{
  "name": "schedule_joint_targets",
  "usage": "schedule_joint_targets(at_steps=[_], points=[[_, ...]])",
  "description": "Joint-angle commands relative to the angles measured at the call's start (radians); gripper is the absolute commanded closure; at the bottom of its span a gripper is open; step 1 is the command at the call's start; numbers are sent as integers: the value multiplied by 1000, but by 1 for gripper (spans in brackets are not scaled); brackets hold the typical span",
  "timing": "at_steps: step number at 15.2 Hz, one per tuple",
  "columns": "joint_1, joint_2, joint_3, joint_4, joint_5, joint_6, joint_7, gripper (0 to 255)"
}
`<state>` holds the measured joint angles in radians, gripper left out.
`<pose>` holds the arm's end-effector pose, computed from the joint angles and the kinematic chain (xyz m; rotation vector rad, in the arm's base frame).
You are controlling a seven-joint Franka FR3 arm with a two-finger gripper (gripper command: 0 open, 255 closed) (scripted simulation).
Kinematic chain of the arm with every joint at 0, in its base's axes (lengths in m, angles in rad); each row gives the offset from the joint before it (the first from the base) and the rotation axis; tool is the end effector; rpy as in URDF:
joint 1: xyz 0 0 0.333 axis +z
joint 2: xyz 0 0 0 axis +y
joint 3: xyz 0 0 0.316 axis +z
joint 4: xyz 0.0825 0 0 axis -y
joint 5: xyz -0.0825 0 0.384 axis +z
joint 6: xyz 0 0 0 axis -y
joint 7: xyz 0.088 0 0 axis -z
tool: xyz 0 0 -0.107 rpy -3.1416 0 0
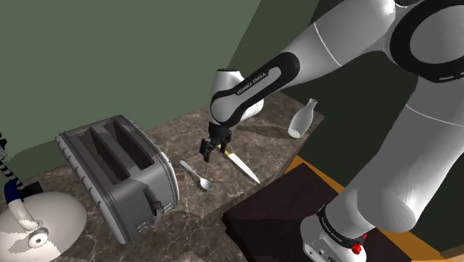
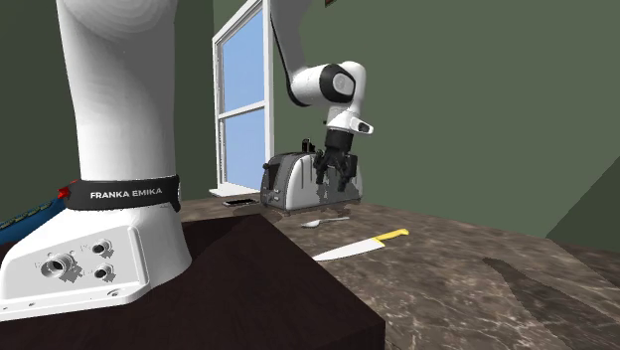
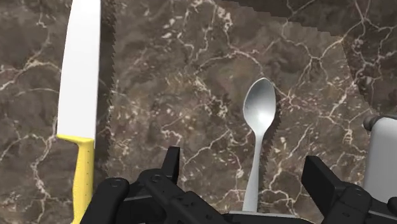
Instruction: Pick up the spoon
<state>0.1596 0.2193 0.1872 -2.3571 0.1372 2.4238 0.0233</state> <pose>0.4653 0.1711 0.2262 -3.0203 -0.3212 0.2599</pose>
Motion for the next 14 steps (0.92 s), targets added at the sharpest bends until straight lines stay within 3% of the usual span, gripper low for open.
schedule_joint_targets(at_steps=[1, 7, 14], points=[[15, 81, 8, 53, -1, 35, 12, 0], [55, 288, 17, 211, -10, 101, 34, 0], [63, 377, 8, 233, -18, 166, 29, 0]])
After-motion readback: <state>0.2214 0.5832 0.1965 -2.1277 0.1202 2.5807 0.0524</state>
